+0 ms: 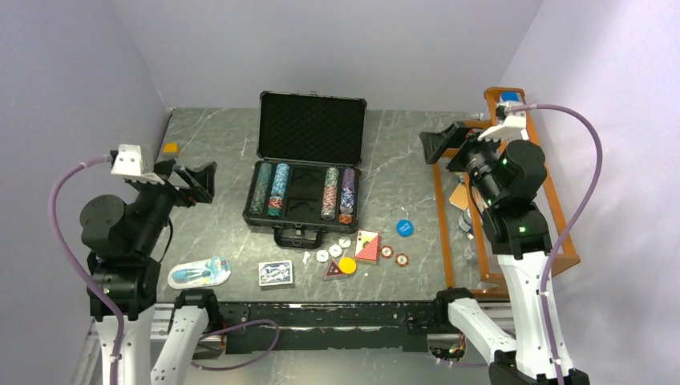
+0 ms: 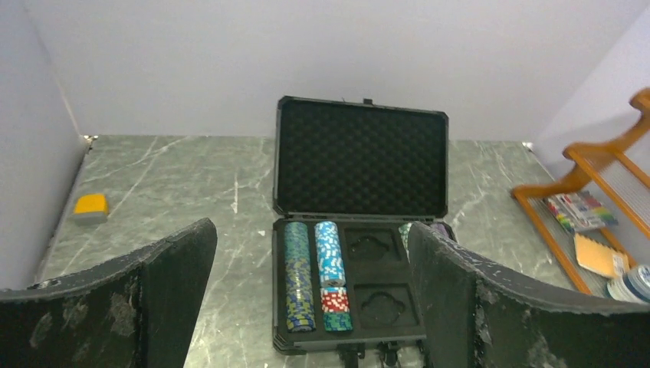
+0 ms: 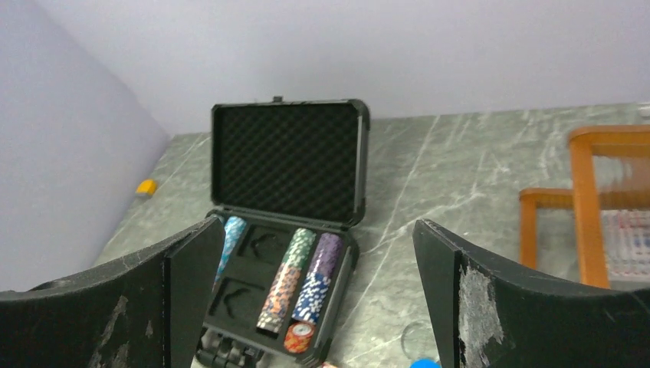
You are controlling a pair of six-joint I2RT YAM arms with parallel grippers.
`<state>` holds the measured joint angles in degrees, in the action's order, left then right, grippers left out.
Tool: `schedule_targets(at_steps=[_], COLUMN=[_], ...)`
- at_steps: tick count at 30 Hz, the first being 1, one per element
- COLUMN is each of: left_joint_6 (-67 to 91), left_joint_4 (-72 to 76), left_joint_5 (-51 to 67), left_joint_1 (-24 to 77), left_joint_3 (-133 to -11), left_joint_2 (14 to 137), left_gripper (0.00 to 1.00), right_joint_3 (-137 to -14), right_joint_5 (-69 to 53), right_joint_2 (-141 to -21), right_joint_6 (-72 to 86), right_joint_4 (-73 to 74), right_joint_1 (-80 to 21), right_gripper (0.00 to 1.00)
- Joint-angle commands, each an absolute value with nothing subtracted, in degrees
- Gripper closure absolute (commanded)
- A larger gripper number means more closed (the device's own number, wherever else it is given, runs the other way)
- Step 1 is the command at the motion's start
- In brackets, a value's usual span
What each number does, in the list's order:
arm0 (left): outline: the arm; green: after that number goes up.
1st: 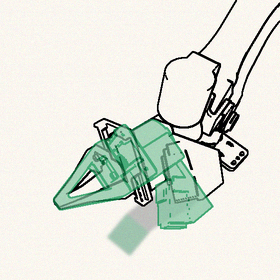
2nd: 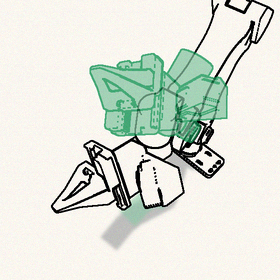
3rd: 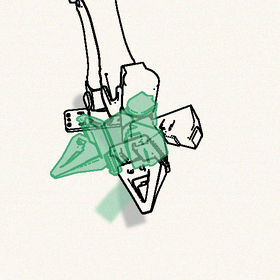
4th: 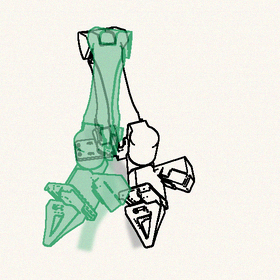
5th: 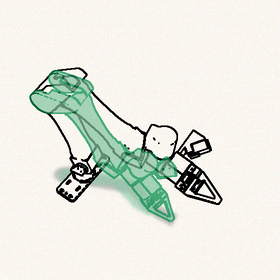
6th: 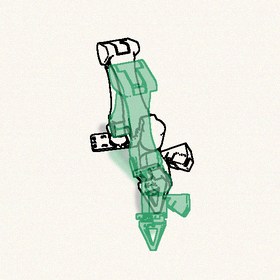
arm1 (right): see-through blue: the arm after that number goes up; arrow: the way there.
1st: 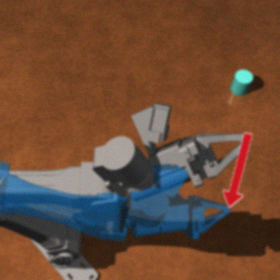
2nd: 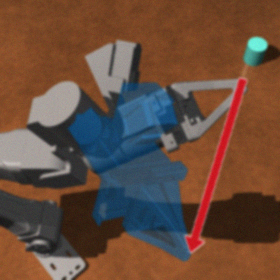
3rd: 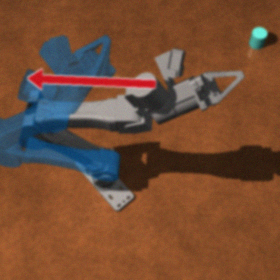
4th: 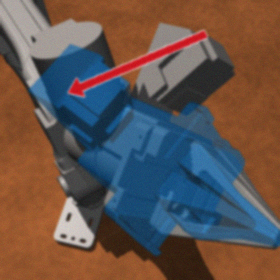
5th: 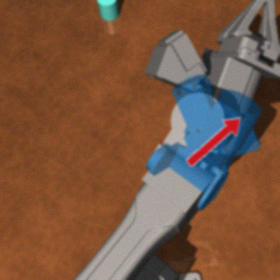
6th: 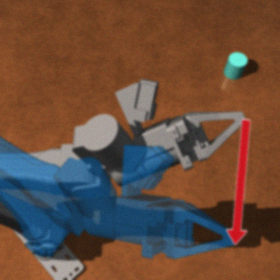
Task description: Pack up texas hold em set
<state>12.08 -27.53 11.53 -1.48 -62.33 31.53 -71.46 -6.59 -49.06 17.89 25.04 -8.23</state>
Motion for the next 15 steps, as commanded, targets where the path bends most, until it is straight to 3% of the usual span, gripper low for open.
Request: schedule_targets(at_steps=[1,15], left_joint_6=[11.1,18.2], left_joint_4=[-26.4,-17.7], left_joint_5=[18.4,25.8], left_joint_1=[-2.3,-2.6], left_joint_3=[-59.3,-50.1], left_joint_2=[28.3,19.7], left_gripper=[0.01,0.0], right_joint_3=[-69.2,-59.4], right_joint_5=[-16.2,-37.3], right_joint_2=[-47.9,-50.1], right_joint_6=[20.2,22.5], right_joint_4=[25.4,20.0], right_joint_1=[-6.8,-7.0], right_gripper=[0.01,0.0])
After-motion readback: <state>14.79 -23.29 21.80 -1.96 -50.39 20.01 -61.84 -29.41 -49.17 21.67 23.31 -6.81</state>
